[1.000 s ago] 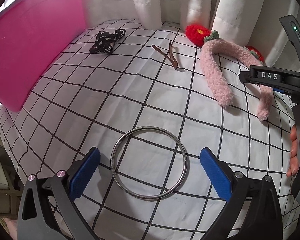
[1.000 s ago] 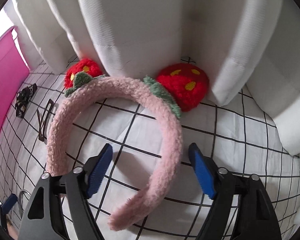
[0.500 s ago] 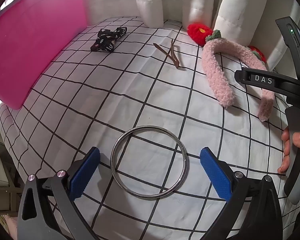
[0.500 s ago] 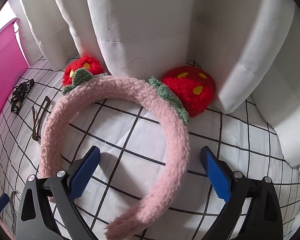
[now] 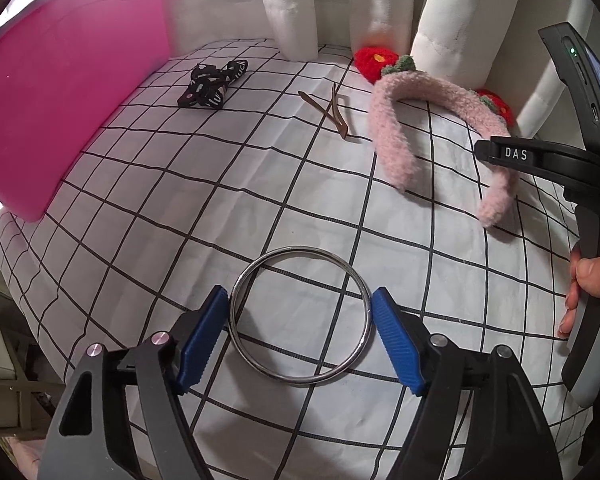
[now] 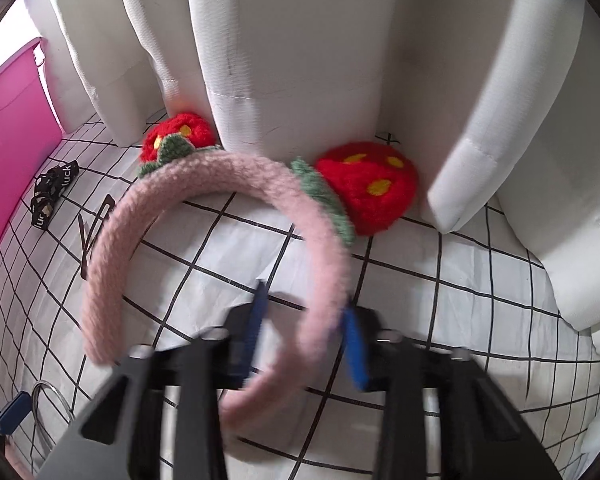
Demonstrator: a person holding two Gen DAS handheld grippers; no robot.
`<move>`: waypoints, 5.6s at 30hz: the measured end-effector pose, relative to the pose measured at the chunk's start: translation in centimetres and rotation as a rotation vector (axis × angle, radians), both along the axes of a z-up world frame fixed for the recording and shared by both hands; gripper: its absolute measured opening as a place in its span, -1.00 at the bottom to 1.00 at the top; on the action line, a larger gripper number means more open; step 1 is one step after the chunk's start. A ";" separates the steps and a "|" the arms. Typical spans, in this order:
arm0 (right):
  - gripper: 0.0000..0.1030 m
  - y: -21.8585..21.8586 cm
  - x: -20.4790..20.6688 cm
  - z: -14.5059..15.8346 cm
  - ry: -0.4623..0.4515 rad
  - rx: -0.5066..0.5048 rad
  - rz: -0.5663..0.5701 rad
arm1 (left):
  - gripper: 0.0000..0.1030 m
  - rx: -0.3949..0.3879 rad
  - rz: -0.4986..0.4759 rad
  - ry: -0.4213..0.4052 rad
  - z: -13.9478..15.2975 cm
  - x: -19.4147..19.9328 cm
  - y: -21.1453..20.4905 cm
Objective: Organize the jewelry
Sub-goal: 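Grasp the pink strawberry headband with the right tool while the left tool grasps the silver bangle, then carry the headband and bangle into the pink tub and open both tools, then withdraw both tools from the tub toward the black hair tie and hairpins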
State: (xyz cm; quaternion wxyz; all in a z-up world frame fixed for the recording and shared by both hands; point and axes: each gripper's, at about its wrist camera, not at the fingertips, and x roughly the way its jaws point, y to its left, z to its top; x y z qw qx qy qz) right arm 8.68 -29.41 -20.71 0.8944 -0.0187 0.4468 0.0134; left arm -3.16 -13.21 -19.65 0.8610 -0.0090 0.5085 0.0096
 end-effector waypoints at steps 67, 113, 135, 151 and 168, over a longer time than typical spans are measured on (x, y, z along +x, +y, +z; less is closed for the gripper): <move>-0.80 22.6 -1.2 25.1 -0.412 0.273 0.226 | 0.38 -0.040 0.151 -0.492 24.5 8.1 26.9; 0.19 38.6 6.5 22.2 -0.106 0.126 0.347 | 0.84 0.009 0.292 -0.194 17.6 10.9 38.7; 0.22 31.8 -1.6 25.1 -0.234 0.120 0.284 | 0.84 -0.035 0.204 -0.288 21.5 6.9 32.4; 0.29 21.1 -5.5 24.5 -0.250 0.157 0.108 | 0.85 -0.038 0.046 -0.298 22.6 6.0 23.4; 0.50 10.1 -8.9 19.1 -0.183 0.243 -0.056 | 0.86 -0.060 -0.119 -0.252 20.4 6.1 15.4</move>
